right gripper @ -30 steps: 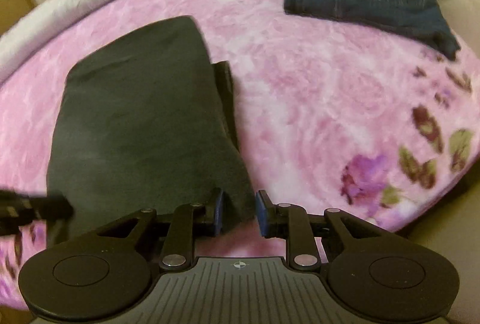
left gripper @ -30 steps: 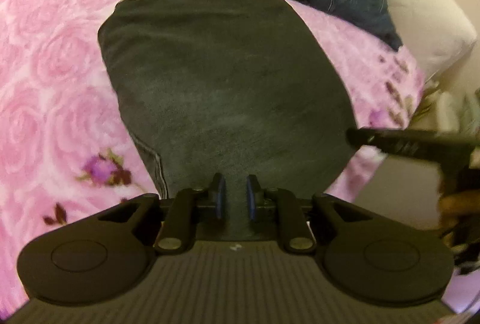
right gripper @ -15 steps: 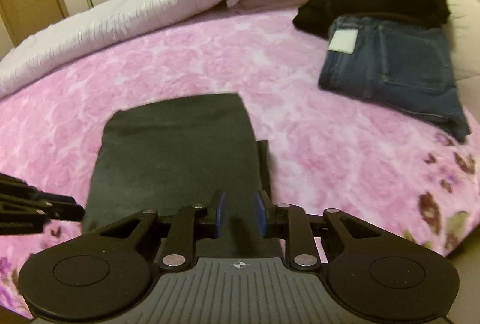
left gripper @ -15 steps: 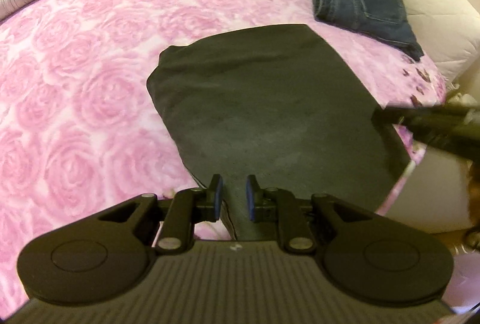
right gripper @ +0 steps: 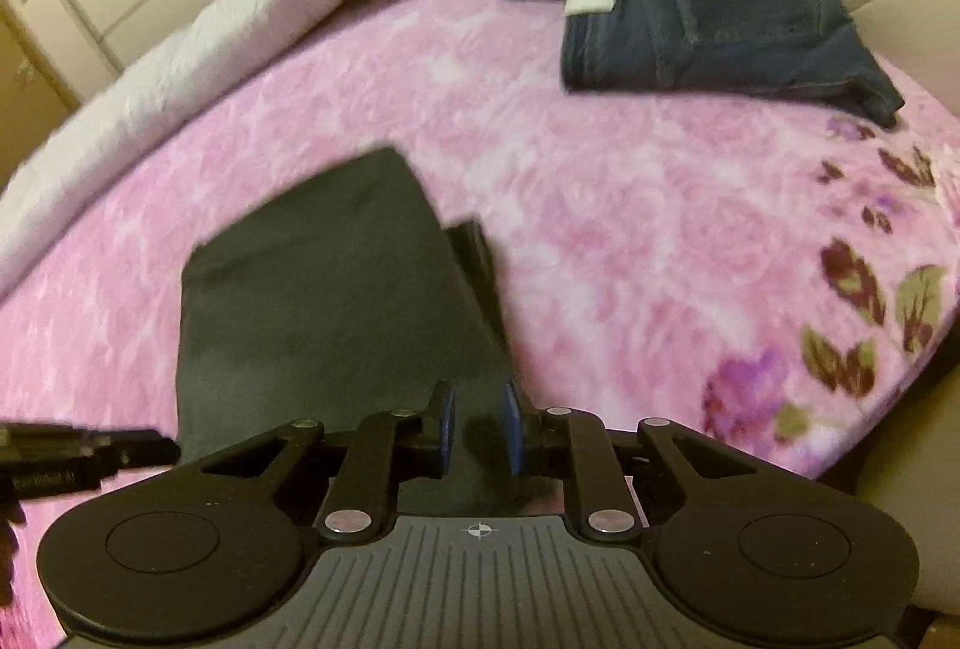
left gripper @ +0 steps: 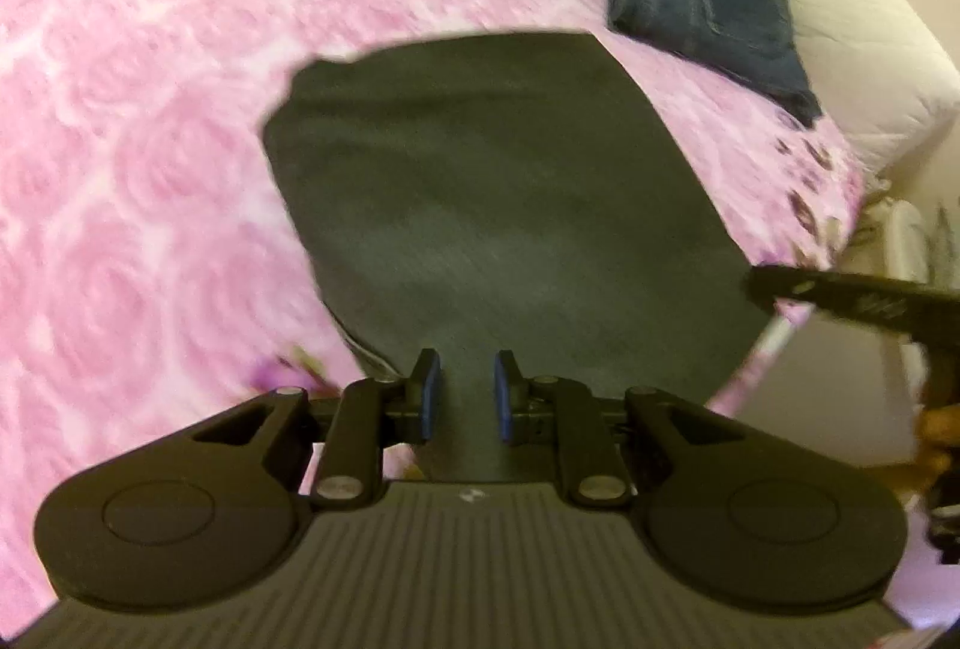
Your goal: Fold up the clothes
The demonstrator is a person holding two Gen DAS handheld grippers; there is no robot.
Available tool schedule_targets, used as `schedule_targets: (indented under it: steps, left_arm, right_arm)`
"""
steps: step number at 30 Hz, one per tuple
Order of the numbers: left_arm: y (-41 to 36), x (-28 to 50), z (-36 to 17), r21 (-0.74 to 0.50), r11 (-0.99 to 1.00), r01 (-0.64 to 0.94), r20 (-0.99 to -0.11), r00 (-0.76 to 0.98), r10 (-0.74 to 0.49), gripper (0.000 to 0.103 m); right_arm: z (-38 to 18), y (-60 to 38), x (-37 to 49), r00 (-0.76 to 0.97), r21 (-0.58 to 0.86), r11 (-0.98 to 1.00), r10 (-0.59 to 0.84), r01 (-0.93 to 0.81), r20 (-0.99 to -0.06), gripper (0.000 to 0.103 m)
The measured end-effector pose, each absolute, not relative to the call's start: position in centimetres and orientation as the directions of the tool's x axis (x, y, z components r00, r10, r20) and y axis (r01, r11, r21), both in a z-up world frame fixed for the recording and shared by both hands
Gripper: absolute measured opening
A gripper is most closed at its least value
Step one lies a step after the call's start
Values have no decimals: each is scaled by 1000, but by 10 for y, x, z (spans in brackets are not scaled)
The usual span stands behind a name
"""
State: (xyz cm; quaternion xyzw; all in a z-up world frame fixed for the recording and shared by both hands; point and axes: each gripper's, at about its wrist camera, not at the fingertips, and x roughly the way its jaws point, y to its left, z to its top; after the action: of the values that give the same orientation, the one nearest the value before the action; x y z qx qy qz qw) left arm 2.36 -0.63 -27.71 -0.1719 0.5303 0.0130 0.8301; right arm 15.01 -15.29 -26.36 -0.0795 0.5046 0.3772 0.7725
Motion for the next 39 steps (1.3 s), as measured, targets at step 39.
schedule_targets:
  steps: [39]
  left_arm:
    - [3,14,-271,-223,911,-348,-953,275,-129,15]
  right_arm:
    - [-255,-138,124,208,166,784,351,-598,-913,46]
